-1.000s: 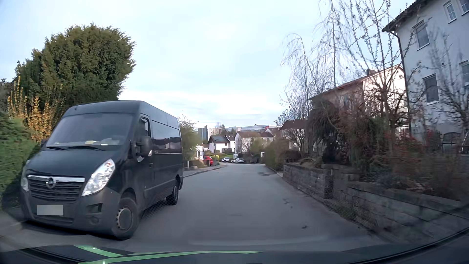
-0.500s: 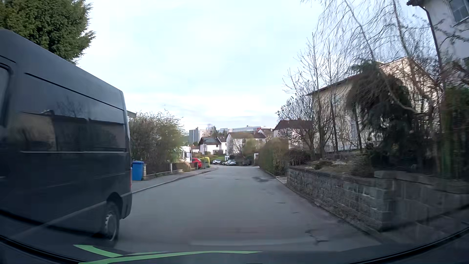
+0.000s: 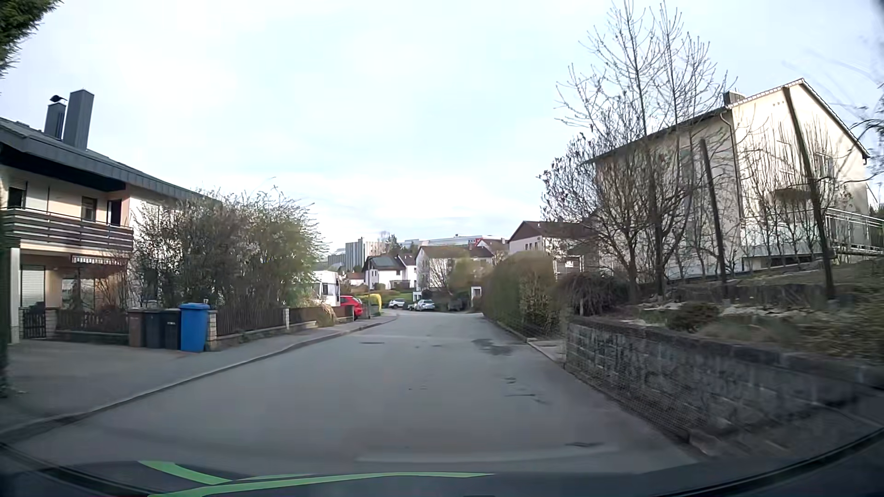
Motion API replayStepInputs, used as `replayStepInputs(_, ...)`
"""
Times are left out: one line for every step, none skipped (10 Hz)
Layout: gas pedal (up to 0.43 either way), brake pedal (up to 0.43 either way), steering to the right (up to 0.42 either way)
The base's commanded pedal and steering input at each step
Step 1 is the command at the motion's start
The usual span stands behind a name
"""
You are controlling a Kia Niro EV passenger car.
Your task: Follow the waypoints while adhering to traffic rules and regulations
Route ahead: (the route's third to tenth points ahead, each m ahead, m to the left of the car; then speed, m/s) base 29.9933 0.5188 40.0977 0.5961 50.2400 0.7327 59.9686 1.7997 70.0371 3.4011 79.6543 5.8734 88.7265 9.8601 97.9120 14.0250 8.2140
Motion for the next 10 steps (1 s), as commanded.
replayStepInputs(0.047, 0.000, 0.009)
replayStepInputs(0.047, 0.000, 0.007)
replayStepInputs(0.047, 0.000, 0.006)
replayStepInputs(0.047, 0.000, 0.006)
replayStepInputs(0.047, 0.000, 0.006)
replayStepInputs(0.047, 0.000, 0.006)
replayStepInputs(0.028, 0.000, 0.005)
replayStepInputs(0.000, 0.000, 0.005)
replayStepInputs(0.000, 0.000, 0.006)
replayStepInputs(0.000, 0.000, 0.005)
